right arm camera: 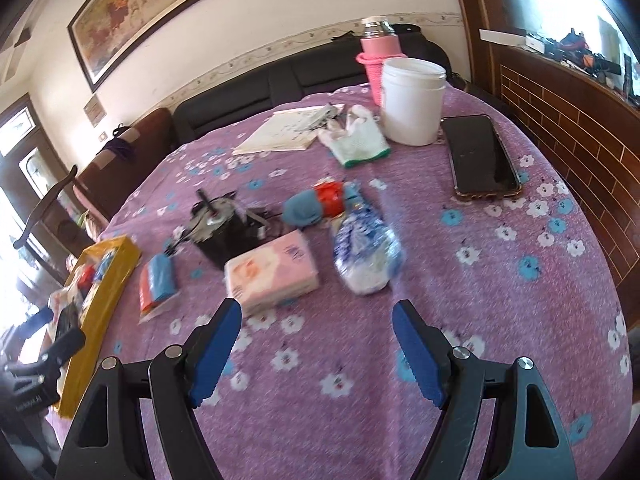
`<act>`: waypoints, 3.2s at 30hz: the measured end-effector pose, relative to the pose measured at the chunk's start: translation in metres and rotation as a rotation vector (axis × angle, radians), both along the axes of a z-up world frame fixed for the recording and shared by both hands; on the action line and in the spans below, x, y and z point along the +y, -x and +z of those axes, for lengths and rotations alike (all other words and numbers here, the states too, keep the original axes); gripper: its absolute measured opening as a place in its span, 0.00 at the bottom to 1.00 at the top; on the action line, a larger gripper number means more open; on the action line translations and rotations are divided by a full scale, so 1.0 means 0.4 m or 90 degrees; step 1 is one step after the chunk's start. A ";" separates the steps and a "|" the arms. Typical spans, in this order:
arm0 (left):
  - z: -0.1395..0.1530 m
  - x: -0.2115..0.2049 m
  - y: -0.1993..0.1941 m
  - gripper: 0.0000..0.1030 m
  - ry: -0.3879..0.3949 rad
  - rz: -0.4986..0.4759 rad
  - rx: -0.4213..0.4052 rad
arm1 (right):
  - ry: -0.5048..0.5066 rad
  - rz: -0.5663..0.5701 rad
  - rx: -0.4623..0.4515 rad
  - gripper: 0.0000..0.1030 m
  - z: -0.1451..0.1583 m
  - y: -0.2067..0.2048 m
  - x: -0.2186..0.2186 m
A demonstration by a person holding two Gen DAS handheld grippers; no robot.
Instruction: Organize soft objects
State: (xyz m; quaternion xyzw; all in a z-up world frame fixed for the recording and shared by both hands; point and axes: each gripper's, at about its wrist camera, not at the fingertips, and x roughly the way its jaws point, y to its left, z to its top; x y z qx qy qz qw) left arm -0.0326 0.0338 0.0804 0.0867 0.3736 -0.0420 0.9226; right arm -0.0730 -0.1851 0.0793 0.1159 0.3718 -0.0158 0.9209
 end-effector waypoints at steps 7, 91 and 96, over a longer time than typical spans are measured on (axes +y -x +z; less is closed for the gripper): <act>-0.028 -0.023 -0.042 0.96 -0.001 -0.009 0.024 | -0.009 -0.031 0.002 0.80 0.012 -0.060 -0.053; -0.011 -0.015 0.068 0.61 0.249 -0.195 0.061 | 0.004 -0.026 0.034 0.48 -0.094 -0.147 -0.075; 0.018 0.190 0.113 0.61 0.282 -0.103 0.029 | 0.033 -0.078 0.033 0.47 -0.080 -0.103 -0.084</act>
